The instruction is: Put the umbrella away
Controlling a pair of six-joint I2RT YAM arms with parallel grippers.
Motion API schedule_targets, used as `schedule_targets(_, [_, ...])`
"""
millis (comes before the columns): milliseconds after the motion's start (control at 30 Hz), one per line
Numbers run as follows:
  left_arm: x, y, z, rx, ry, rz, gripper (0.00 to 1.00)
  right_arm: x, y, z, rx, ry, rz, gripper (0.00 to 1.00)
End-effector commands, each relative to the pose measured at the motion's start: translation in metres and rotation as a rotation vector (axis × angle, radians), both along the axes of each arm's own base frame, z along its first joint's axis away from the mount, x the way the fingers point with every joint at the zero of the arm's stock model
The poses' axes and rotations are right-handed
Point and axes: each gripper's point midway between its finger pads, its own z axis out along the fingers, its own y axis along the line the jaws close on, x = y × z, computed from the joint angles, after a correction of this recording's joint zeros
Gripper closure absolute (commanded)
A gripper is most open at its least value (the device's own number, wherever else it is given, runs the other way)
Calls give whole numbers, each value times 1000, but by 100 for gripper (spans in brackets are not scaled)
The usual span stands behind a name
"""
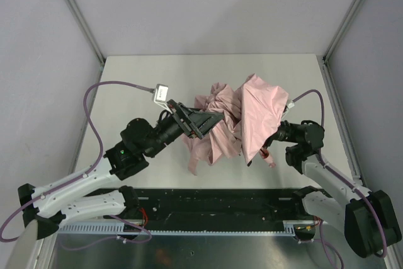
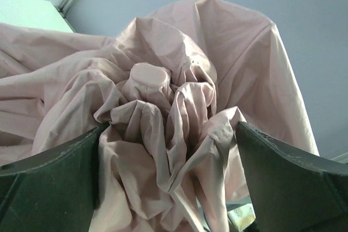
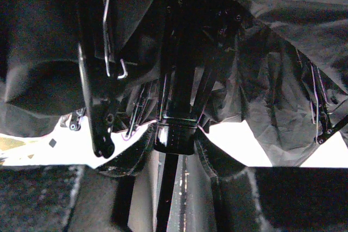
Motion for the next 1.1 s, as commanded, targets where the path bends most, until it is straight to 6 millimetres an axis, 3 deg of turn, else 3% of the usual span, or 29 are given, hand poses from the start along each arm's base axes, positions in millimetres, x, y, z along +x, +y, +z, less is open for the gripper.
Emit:
schedule_targets(0, [12,10,40,-81,-67,88,1,-6,2,18,37,-99,-17,100])
schedule_targets(367, [14,-8,40,-71,-64,44,1,-12,18,15,-52,-138,-33,100])
schedule_targets(667, [26,-13,28,-75,2,48,3,-19,24,15,-97,-166,-50,100])
schedule_targets(800, [29,-15,26,-68,-12,32,23,-23,24,17,-101,-169,-48,100])
schedule_targets(967, [21,-13,34,-88,-109,-23,66,-21,24,9,-130,-144,-65,100])
schedule_targets(1067, [11,-11,41,-102,-171,-66,83,-17,25,3,-149,-129,-91,100])
